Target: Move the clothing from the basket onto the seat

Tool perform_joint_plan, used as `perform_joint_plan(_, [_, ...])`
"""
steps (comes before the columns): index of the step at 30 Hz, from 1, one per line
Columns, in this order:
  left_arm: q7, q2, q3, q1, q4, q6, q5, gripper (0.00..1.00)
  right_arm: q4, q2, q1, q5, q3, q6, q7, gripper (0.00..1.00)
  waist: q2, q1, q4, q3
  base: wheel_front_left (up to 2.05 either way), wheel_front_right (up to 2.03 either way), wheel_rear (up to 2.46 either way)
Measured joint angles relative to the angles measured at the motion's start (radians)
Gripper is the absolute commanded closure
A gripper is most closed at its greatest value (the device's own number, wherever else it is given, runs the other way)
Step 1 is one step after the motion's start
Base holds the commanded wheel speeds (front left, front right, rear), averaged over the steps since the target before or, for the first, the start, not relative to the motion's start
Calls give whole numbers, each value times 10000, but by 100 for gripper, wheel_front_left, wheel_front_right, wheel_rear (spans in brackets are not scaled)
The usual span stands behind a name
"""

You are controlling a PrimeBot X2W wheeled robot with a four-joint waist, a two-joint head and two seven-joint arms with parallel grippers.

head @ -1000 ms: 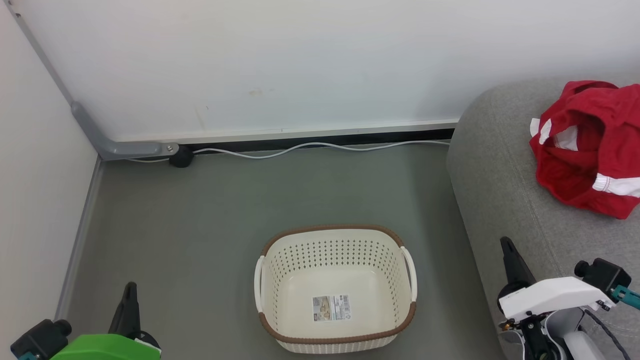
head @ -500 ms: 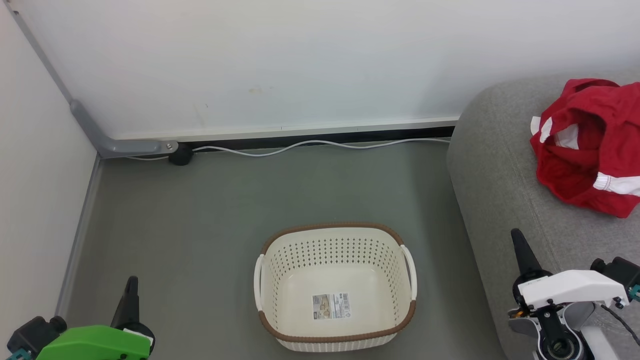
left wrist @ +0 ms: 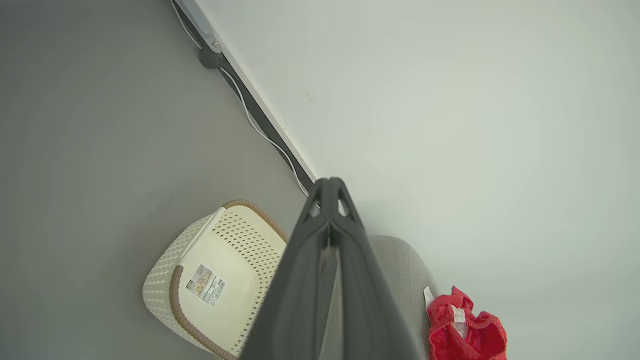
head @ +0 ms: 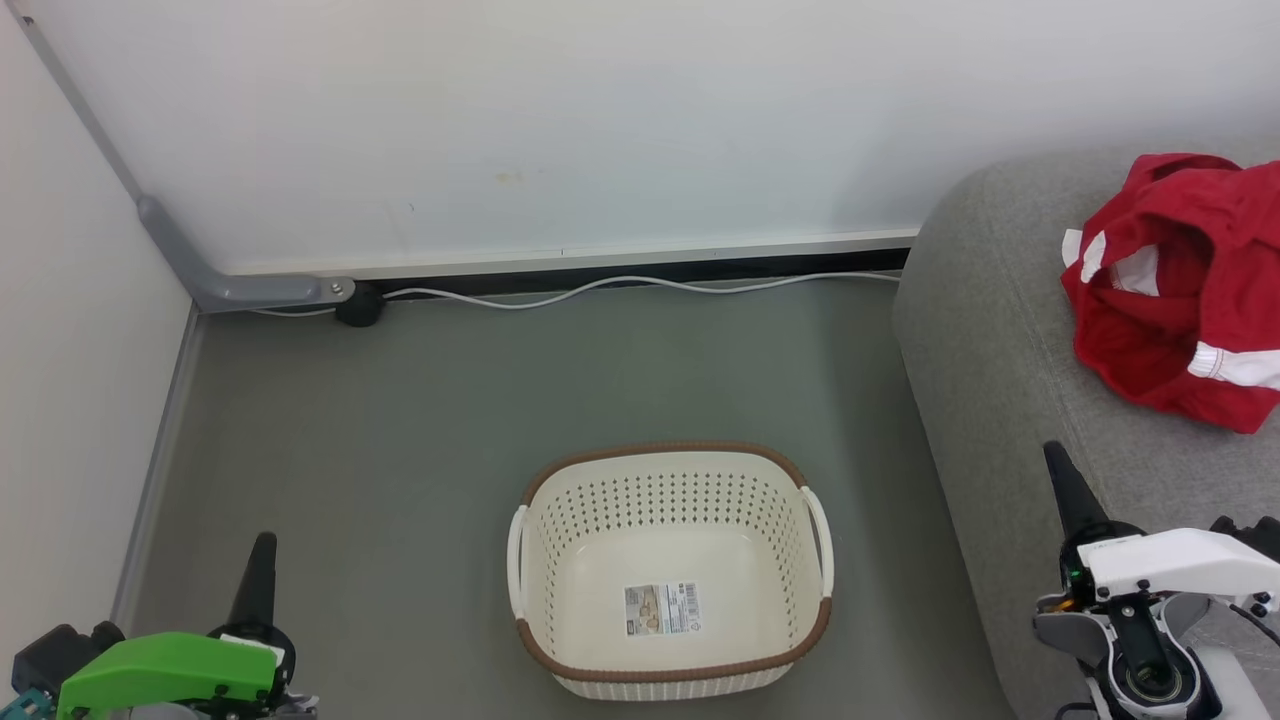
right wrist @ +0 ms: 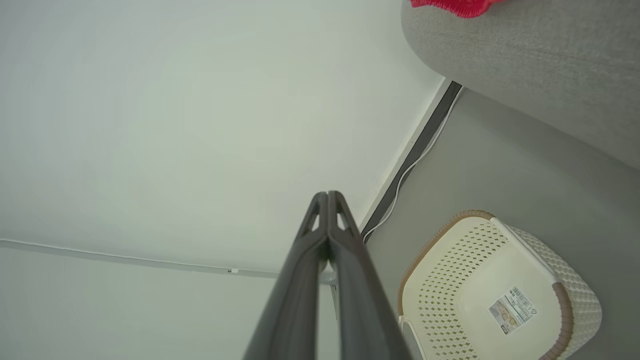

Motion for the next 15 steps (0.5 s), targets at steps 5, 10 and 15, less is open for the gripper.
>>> perform_joint_plan(5, [136, -56, 109, -140, 132, -130, -579, 100, 44, 6, -125, 631, -184, 113, 130, 100, 0, 0, -2, 21, 0, 0, 0])
perform_joint_plan(10, [263, -136, 228, -283, 263, -268, -1179, 100, 82, 21, -197, 1266, -372, 249, 272, 100, 0, 0, -3, 43, 0, 0, 0])
perform_joint_plan(15, [420, -174, 326, -447, 368, -397, -1756, 100, 127, 35, -267, 1900, -554, 341, 418, 100, 0, 0, -4, 64, 0, 0, 0])
